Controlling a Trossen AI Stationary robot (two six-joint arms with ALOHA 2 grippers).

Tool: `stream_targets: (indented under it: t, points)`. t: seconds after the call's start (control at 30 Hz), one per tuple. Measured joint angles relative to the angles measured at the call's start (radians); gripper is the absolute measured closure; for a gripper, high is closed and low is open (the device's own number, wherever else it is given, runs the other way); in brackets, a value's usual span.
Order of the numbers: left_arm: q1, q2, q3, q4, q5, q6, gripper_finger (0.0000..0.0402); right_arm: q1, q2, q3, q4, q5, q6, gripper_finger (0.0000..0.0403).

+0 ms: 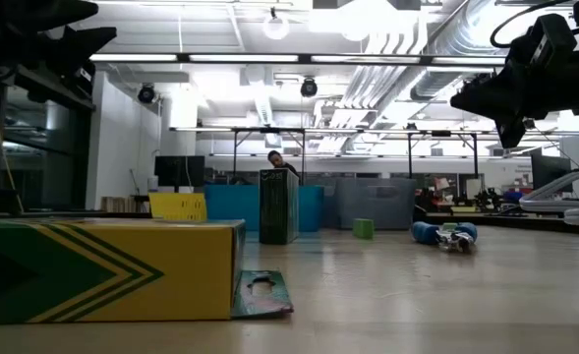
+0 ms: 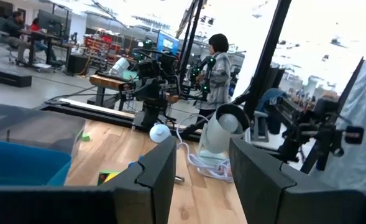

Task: Pick & Place School Supplies
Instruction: Put the crayon box into the blue bin

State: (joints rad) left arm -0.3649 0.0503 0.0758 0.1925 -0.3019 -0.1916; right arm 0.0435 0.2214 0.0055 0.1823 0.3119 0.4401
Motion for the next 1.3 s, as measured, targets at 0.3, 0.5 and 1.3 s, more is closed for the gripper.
stream_targets:
  t: [0.3, 0.5, 1.3]
  points:
    - [0.0, 0.154, 0.07, -0.001, -0.004, 0.003, 0.0257, 0.0, 0.0, 0.0, 0.0, 0.0, 0.0, 0.04]
    - [0.0, 0.339, 0.192, -0.004, -0.026, 0.058, 0.0257, 0.0, 0.0, 0.0, 0.0, 0.0, 0.0, 0.04]
    - [0.213, 1.114, 0.778, -0.474, -0.058, -0.352, 0.0257, 0.0, 0.0, 0.0, 0.0, 0.0, 0.0, 0.04]
